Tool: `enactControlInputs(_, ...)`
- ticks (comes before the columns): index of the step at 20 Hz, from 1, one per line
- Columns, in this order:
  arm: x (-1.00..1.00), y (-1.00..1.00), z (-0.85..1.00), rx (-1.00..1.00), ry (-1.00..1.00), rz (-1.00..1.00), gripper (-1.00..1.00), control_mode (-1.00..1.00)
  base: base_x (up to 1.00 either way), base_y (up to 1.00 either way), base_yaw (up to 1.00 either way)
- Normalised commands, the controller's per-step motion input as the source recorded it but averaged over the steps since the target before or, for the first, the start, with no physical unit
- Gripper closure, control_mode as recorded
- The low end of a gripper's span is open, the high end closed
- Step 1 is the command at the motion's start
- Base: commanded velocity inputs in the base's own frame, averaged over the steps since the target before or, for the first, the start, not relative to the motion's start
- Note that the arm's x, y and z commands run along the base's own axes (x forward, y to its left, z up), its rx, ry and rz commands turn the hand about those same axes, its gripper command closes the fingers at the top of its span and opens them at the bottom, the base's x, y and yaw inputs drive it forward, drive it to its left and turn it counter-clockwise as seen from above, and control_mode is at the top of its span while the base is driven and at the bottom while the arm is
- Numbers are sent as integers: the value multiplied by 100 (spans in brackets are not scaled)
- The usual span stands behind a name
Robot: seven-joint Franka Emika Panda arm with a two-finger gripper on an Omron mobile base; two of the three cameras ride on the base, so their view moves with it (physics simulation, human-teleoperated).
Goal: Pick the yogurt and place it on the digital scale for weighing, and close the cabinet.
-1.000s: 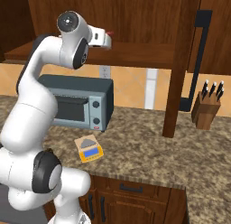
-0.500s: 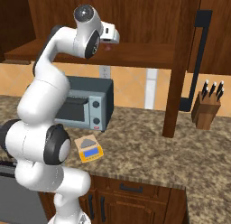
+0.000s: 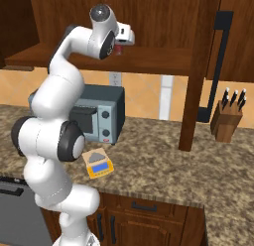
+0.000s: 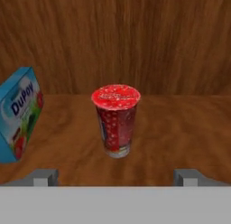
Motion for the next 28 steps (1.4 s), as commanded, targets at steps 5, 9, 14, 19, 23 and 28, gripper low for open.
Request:
enactControlInputs(5,46,5,-13,-1,0,0,-100,-100,0,0,0)
enactControlInputs(9,38,1,-3,0,0,1,-100,-100,0,0,0)
enactControlInputs(14,27,0,-4,0,0,3,-100,-100,0,0,0)
enactControlInputs(19,25,0,-11,0,0,2,-100,-100,0,0,0)
enactControlInputs(23,24,0,-12,0,0,2,-100,-100,0,0,0)
enactControlInputs(28,17,0,-8,0,0,1,100,-100,0,0,0)
